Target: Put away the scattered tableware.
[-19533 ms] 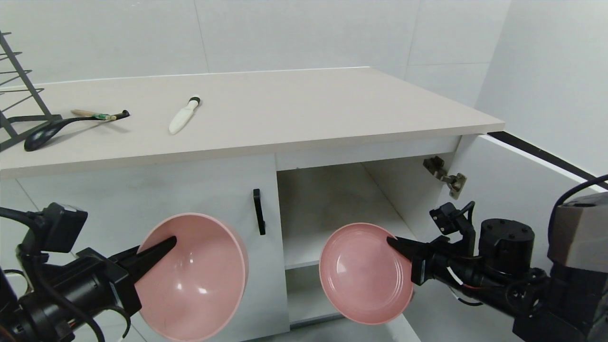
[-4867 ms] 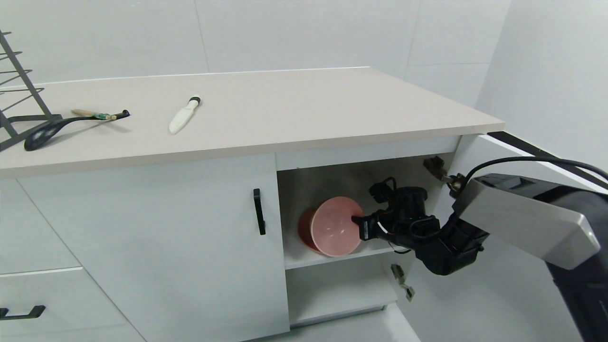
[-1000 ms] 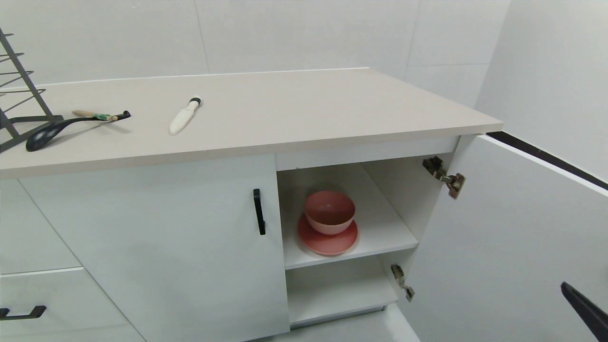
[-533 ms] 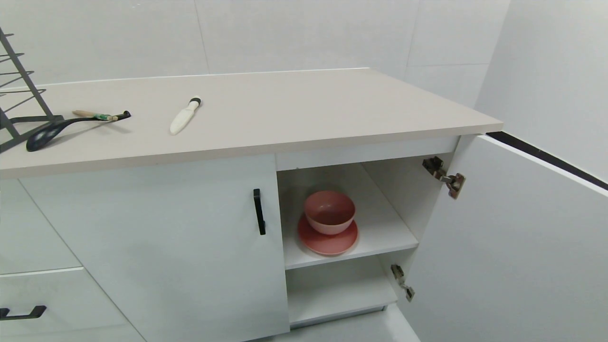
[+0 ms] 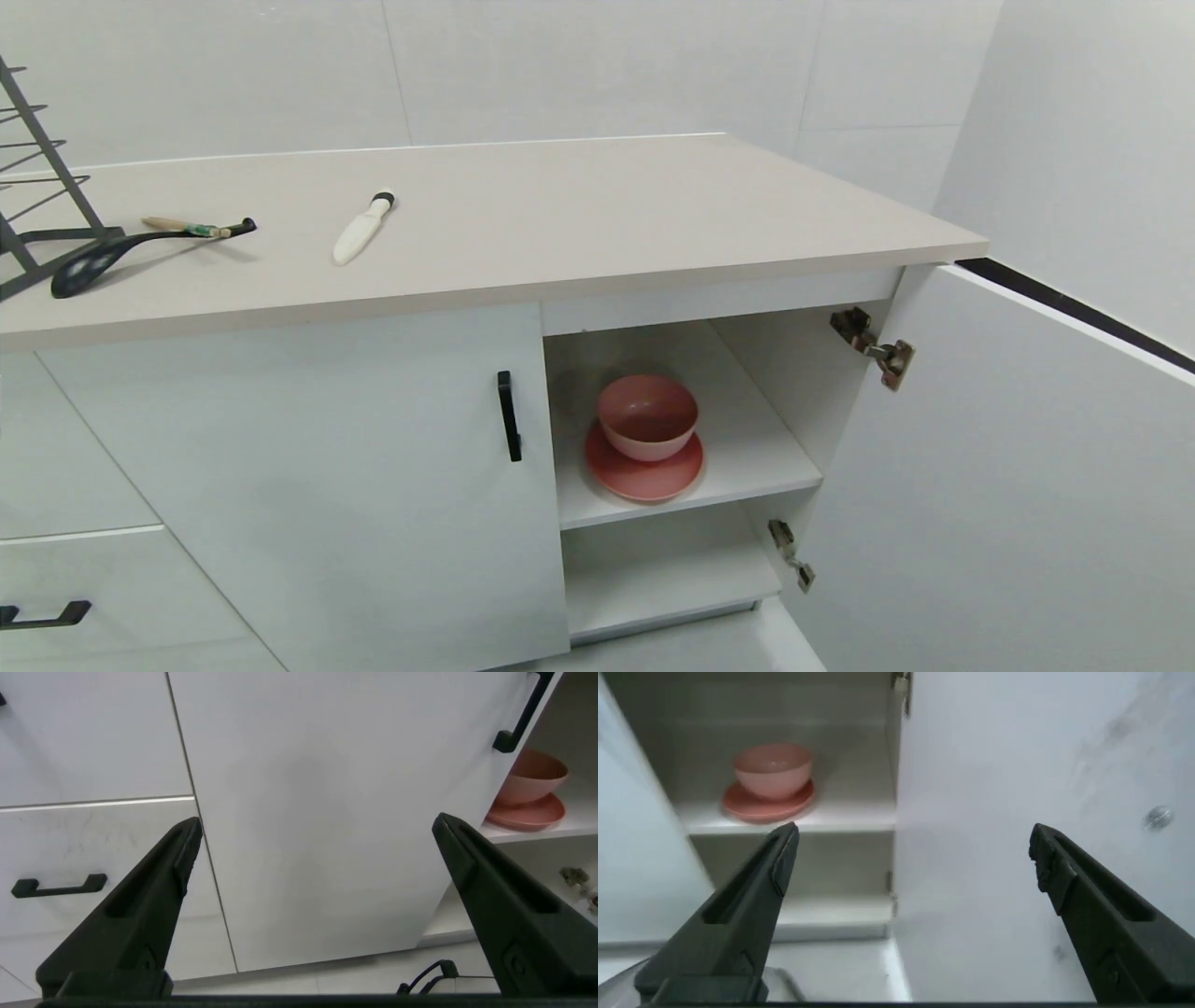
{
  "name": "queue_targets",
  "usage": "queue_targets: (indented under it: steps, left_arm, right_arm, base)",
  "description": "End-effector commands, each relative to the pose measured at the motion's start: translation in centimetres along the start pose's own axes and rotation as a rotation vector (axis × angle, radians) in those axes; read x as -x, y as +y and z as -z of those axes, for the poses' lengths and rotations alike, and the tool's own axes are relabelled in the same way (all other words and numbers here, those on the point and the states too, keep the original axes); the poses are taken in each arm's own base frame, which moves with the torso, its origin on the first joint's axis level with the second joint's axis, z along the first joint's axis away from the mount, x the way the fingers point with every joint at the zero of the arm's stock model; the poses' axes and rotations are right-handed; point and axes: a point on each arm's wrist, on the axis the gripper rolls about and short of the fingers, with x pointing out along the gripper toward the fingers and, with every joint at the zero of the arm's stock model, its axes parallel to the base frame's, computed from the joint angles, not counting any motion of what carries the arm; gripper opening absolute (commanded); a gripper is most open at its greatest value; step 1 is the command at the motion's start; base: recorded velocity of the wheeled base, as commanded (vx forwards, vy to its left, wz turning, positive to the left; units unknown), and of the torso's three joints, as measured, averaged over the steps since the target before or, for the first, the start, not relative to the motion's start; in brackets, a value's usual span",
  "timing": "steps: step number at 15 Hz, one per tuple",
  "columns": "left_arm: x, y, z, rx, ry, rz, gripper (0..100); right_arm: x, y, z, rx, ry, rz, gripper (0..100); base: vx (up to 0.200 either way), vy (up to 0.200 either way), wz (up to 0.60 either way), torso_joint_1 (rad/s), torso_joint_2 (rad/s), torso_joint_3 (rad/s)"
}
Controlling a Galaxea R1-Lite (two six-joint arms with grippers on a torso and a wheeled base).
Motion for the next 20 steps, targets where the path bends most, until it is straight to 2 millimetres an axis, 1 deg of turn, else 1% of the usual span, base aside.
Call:
queue_targets:
  steps: [1, 3, 10, 13, 15, 16, 17, 18, 20]
  left_arm:
    - [0.00, 0.00, 0.01, -0.008, 0.000, 0.000, 100]
    - [0.00, 0.00, -0.01, -0.005, -0.001, 0.001, 100]
    - [0.00, 0.00, 0.01, -0.005, 0.000, 0.001, 100]
    - [0.00, 0.00, 0.01, -0.005, 0.000, 0.001, 100]
    - [0.00, 0.00, 0.01, -0.005, 0.000, 0.001, 100]
    - [0.00, 0.00, 0.01, -0.005, 0.000, 0.001, 100]
    - [0.00, 0.00, 0.01, -0.005, 0.000, 0.001, 100]
    - [0.00, 0.00, 0.01, -0.005, 0.000, 0.001, 100]
    - [0.00, 0.00, -0.01, -0.005, -0.001, 0.001, 100]
  right_arm:
    - [0.05, 0.05, -0.04, -0.012, -0.005, -0.021, 100]
    - [0.13, 0.11, 0.03, -0.018, 0.015, -0.051, 100]
    - [0.57, 0.09, 0.22, -0.022, -0.045, -0.076, 100]
    - [0.56, 0.08, 0.24, -0.015, -0.045, -0.071, 100]
    - [0.55, -0.05, 0.31, 0.020, -0.043, -0.006, 100]
    - [0.52, -0.17, 0.54, 0.041, -0.024, 0.049, 100]
    - [0.51, -0.24, 0.66, 0.020, -0.009, 0.079, 100]
    - [0.51, -0.26, 0.71, -0.033, -0.007, 0.083, 100]
    - [0.51, -0.26, 0.72, -0.048, -0.006, 0.086, 100]
  base:
    - [-0.200, 0.000, 0.00, 0.007, 0.01, 0.002]
    - [-0.200, 0.000, 0.00, 0.010, 0.00, 0.000]
    - [-0.200, 0.000, 0.00, 0.004, 0.00, 0.003]
    - [-0.200, 0.000, 0.00, 0.007, 0.00, 0.001]
    - [-0.200, 0.000, 0.00, 0.000, 0.00, -0.002]
    - [-0.200, -0.200, 0.00, 0.002, 0.01, 0.007]
    - [-0.200, -0.200, 0.00, 0.007, 0.00, 0.002]
    - [-0.200, -0.200, 0.00, 0.002, 0.01, -0.002]
    - [-0.200, -0.200, 0.00, 0.007, 0.00, 0.000]
